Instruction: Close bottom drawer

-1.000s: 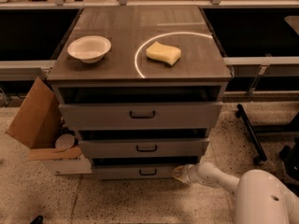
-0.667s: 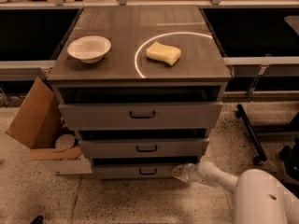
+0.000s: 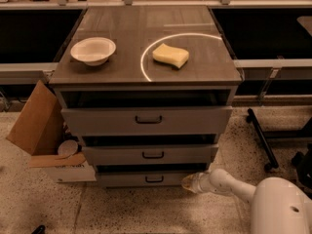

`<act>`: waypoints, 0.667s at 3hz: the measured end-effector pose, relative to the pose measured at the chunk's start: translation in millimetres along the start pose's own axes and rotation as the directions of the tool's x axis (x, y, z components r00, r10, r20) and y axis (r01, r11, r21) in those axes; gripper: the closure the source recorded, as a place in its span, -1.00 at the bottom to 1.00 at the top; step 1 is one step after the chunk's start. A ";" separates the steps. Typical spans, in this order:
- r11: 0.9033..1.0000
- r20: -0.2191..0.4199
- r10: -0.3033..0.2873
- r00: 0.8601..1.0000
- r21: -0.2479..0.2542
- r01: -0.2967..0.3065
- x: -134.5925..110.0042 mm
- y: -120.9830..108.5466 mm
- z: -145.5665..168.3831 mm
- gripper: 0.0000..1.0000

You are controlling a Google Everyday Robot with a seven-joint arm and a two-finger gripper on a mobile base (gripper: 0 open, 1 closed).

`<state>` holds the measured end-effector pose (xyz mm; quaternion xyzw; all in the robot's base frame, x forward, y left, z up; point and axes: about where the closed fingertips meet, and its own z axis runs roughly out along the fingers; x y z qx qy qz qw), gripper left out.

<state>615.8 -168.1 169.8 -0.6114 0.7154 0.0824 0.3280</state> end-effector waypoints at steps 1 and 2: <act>0.996 0.003 -0.046 0.999 -0.082 0.046 2.5 28.5 -37.4 1.00; 0.986 0.013 -0.075 0.997 -0.148 0.076 2.8 52.1 -72.5 1.00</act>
Offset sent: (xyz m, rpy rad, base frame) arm -0.1166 -0.0488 0.0689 -0.0225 0.1249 0.2193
